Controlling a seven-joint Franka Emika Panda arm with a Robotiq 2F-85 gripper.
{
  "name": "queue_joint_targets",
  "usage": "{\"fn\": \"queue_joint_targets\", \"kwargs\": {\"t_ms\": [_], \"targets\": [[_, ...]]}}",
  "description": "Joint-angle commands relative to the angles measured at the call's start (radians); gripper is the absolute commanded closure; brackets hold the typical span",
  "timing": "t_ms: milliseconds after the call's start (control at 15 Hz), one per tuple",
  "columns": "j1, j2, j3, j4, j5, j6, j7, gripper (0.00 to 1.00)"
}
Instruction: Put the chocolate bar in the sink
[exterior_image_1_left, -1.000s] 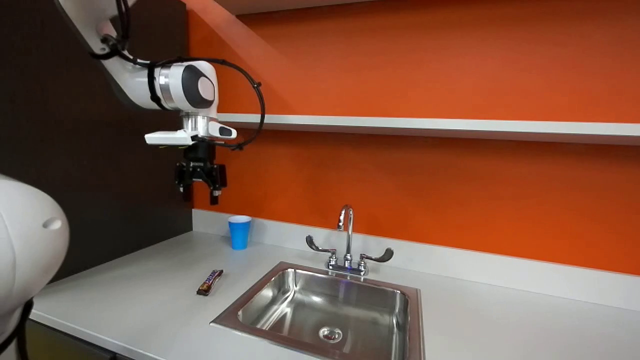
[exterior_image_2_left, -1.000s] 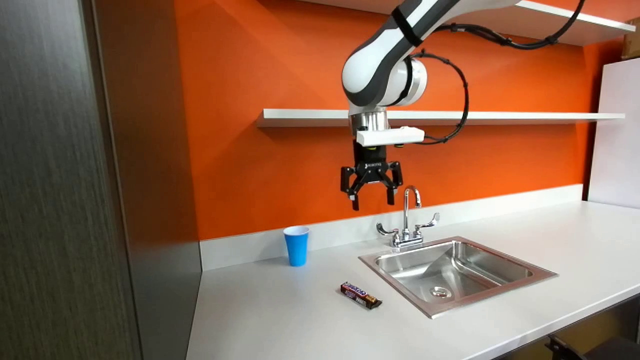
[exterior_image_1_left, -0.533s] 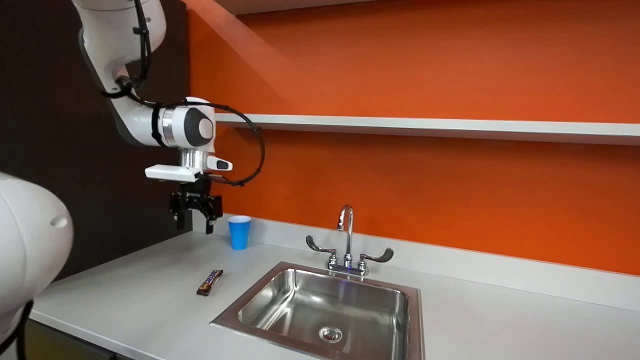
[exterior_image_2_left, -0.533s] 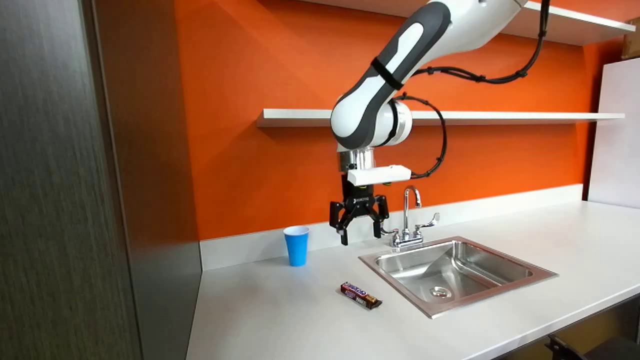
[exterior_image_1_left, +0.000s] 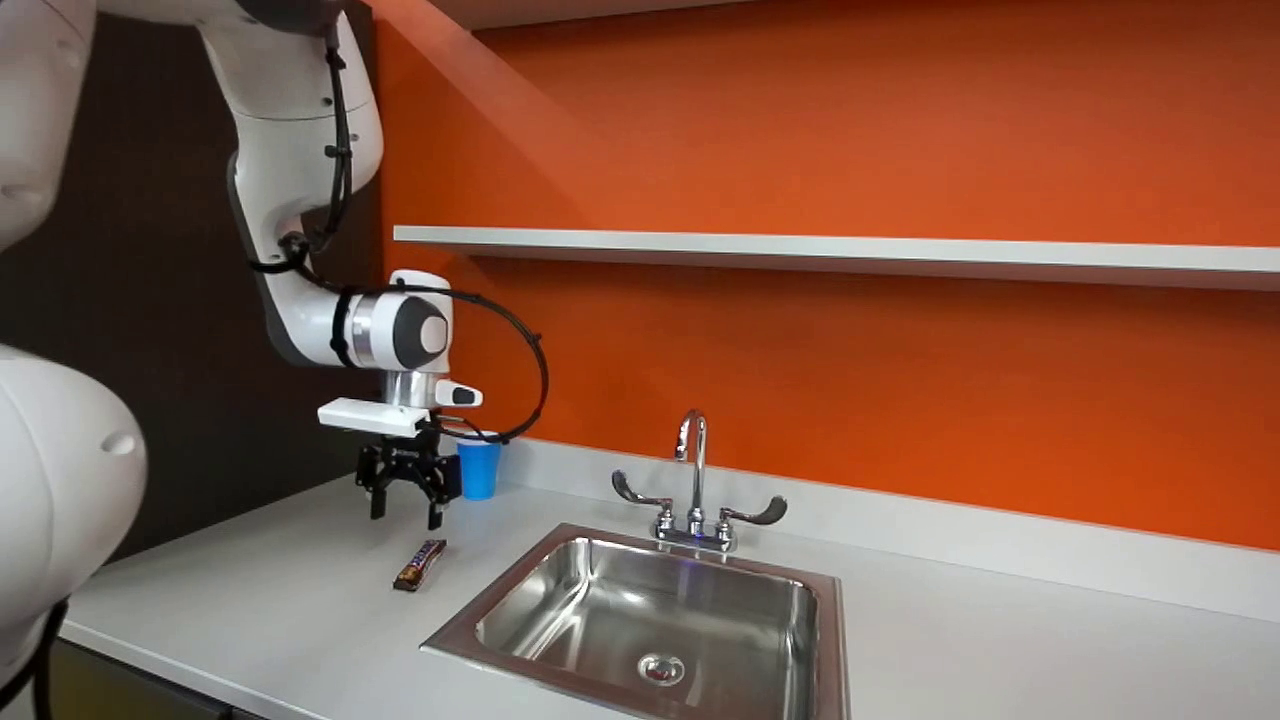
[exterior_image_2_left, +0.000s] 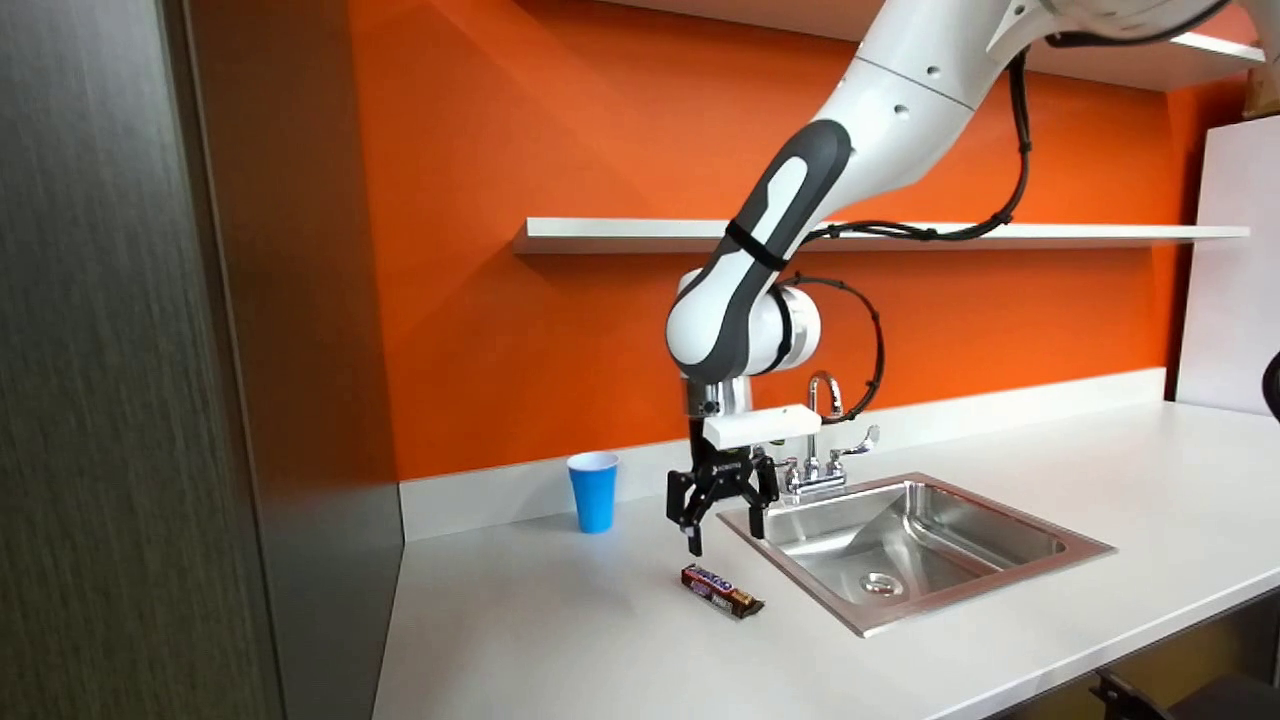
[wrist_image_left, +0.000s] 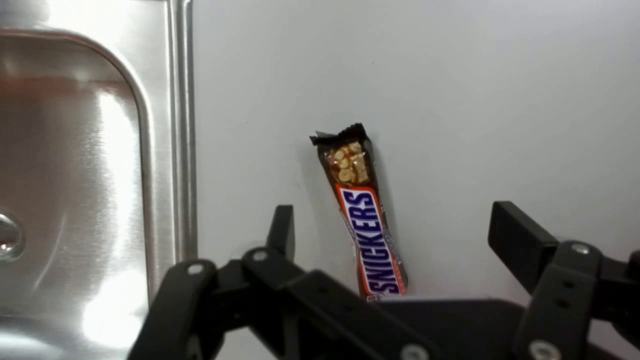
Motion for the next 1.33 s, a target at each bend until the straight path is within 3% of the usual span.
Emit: {"fn": "queue_joint_targets", "kwargs": {"t_ms": [0, 1267], "targets": [[0.009, 0.076, -0.025, 0.053, -0.012, 0.029, -0.028, 0.0], [0.036, 0.217, -0.043, 0.14, -0.038, 0.067, -0.072, 0.0]]}}
